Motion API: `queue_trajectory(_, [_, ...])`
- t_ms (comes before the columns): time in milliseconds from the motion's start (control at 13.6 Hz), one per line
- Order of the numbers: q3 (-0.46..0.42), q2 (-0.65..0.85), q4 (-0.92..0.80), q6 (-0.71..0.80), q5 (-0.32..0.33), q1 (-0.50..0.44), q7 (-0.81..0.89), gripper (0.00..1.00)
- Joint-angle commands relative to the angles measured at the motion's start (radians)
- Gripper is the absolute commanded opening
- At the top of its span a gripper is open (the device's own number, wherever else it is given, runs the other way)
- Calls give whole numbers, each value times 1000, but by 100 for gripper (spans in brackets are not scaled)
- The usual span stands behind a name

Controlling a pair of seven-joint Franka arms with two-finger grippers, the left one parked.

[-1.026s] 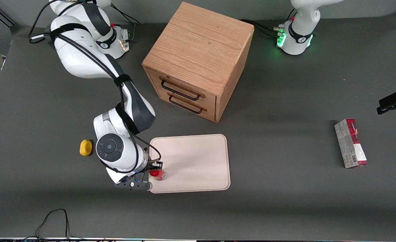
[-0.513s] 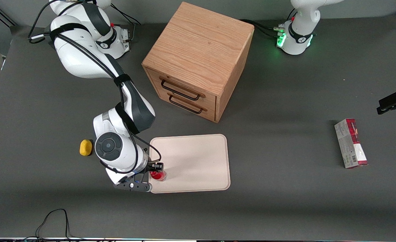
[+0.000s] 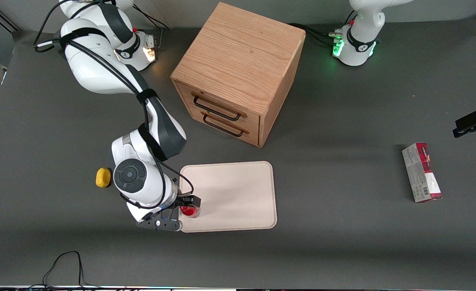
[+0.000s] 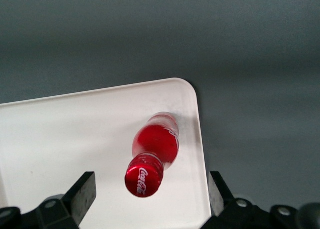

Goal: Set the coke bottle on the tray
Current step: 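Set the red bottle on the tray and open the right gripper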

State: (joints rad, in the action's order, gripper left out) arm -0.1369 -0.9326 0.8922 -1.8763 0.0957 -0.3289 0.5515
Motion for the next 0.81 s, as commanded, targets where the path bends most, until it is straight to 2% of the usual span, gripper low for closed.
queue_trajectory(0, [0,-18,-33,0,21,-2,-15,100])
queue_trajectory(513, [2,14,-29,20,15,2,-16,100])
queue_trajectory(733, [-6,63,-15,116,7,47,-21,100])
